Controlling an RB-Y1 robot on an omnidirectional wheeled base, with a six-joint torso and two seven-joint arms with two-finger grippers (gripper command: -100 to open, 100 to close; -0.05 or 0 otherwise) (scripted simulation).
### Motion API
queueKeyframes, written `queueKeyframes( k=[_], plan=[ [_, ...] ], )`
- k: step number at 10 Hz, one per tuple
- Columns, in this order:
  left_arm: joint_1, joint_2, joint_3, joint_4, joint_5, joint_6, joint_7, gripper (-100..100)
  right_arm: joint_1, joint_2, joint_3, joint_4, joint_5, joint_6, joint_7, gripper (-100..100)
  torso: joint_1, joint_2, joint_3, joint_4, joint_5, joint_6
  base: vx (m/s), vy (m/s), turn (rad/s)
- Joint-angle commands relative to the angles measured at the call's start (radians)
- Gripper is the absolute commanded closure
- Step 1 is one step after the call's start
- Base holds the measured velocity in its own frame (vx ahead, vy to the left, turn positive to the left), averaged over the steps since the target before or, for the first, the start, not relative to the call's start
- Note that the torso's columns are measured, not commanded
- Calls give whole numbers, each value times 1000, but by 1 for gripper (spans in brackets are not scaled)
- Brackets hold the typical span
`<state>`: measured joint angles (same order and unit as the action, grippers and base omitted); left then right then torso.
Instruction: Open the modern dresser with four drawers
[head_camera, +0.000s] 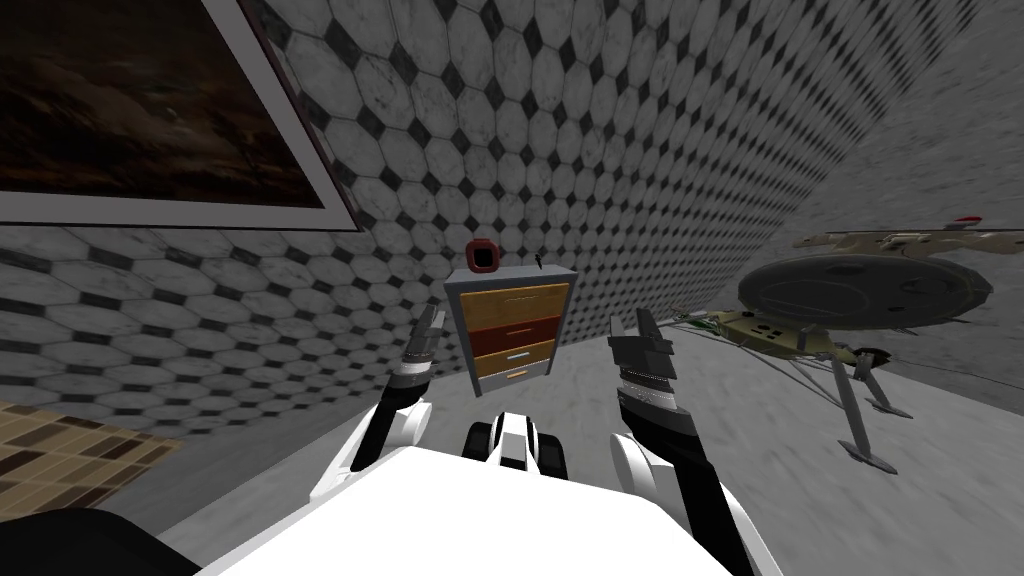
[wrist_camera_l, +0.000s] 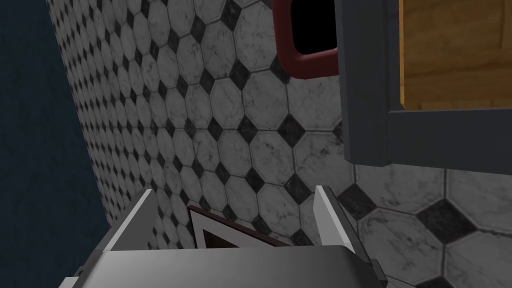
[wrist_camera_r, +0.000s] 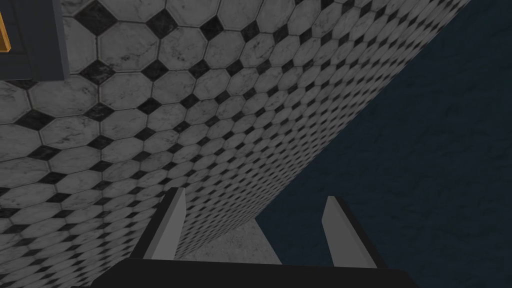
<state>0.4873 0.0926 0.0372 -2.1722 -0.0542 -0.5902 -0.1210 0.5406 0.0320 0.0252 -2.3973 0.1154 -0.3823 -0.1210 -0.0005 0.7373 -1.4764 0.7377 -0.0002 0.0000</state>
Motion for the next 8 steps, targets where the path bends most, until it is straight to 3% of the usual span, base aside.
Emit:
queueKeyframes(
  k=[1,8],
  plan=[
    [-10,43,5,53,1,-11,-1,-100,0,0,0,0,0,0,0,0,0,0,0,0,0,0,42,-59,27],
    [-50,93,23,232,6,-55,-4,-100,0,0,0,0,0,0,0,0,1,2,1,1,0,0,49,-63,21]
  ],
)
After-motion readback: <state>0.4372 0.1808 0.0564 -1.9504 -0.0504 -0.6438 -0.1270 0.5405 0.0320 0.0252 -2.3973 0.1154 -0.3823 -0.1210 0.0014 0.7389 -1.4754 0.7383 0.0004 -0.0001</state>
